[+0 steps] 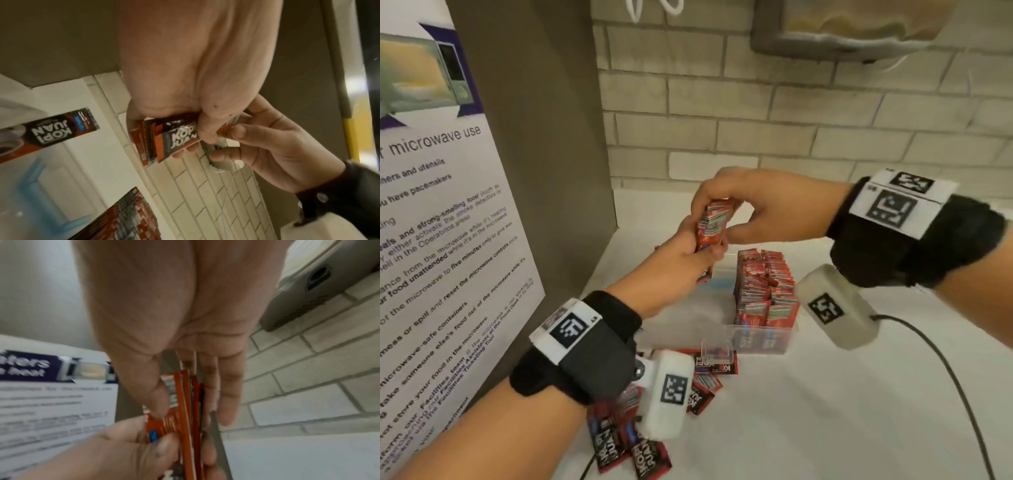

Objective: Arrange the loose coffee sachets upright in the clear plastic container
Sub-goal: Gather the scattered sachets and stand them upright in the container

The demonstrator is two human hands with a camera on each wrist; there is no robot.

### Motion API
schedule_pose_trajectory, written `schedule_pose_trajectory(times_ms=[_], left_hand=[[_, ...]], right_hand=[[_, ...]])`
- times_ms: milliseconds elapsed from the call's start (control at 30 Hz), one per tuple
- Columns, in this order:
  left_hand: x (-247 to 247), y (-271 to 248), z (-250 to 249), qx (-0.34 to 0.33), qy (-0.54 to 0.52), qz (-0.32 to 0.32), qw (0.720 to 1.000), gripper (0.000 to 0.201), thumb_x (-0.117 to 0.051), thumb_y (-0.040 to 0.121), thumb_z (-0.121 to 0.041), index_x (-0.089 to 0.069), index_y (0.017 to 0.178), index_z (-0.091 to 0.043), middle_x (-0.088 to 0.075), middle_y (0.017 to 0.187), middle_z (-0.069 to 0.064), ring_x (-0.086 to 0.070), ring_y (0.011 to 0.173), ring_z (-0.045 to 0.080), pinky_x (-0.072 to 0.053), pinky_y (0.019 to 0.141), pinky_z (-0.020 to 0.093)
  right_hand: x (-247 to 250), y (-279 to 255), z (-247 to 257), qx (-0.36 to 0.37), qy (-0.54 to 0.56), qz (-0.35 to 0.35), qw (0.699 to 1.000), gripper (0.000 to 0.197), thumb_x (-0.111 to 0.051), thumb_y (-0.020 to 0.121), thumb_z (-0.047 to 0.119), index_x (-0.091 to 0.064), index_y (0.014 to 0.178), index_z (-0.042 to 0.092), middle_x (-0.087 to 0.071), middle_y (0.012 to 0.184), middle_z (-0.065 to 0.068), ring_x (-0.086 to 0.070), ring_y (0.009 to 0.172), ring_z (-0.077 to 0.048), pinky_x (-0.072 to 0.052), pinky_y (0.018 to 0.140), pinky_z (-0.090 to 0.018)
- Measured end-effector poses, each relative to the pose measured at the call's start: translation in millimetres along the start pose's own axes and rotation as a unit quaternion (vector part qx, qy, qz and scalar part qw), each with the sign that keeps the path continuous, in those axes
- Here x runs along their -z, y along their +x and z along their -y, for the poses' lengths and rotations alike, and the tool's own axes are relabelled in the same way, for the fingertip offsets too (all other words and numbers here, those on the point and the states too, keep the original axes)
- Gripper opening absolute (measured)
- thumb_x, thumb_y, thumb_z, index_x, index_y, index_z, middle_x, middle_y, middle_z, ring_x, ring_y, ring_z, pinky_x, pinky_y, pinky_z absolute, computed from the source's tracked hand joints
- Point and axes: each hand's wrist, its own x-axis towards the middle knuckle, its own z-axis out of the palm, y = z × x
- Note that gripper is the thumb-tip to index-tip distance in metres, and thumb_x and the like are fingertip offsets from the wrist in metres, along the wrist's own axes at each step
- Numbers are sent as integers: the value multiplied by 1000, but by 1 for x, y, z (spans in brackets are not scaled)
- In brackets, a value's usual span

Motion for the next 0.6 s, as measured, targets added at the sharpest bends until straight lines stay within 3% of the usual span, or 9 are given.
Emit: schedule_pose_trajectory(times_ms=[67, 200, 300, 367, 467, 600], left_hand=[[-5, 14, 2, 14, 17, 15, 1000, 36, -46, 99, -19, -31, 131, -28, -54, 123, 3, -51, 119, 15, -46, 98, 30], [-13, 33, 22, 74, 71, 42, 994, 25, -46, 99, -22, -50, 123, -14, -54, 127, 12, -50, 122, 25, -39, 102, 32], [-18, 41, 34, 86, 57, 39, 994, 27, -47, 99, -19, -43, 126, -16, -52, 125, 2, -48, 121, 18, -38, 100, 26], [-20, 44, 38, 79, 42, 20, 996, 38, -48, 98, -16, -31, 132, -20, -48, 123, -5, -46, 118, 12, -35, 94, 21], [-19, 46, 44, 81, 72, -19, 994, 52, -58, 93, -21, -28, 135, -17, -49, 129, 1, -49, 113, 13, -39, 90, 23], [-12, 42, 52, 119, 178, -75, 974, 69, -69, 84, -31, -31, 139, -12, -37, 138, 5, -39, 127, 20, -38, 104, 34]], right_hand=[[0, 8, -15, -17, -19, 17, 1000, 32, -66, 81, 12, -59, 110, 23, -52, 107, -2, -54, 96, -17, -47, 89, -39], [-16, 17, -33, -32, -23, 98, 994, 28, -67, 78, 12, -62, 104, 21, -53, 105, -1, -52, 99, -16, -45, 91, -35], [-32, 27, -45, -35, -48, 103, 993, 20, -66, 79, 11, -64, 97, 17, -49, 99, 0, -53, 98, -20, -45, 89, -40], [-40, 33, -52, -37, -43, 96, 994, 18, -66, 79, 10, -65, 96, 14, -47, 96, 3, -53, 96, -20, -45, 87, -39], [-45, 40, -61, -38, -30, 82, 995, 17, -64, 80, 8, -65, 96, 13, -46, 93, 5, -50, 91, -15, -45, 85, -33], [-49, 45, -73, -56, -22, 93, 994, 17, -63, 81, 7, -65, 97, 12, -47, 95, 3, -49, 91, -14, -43, 84, -30]])
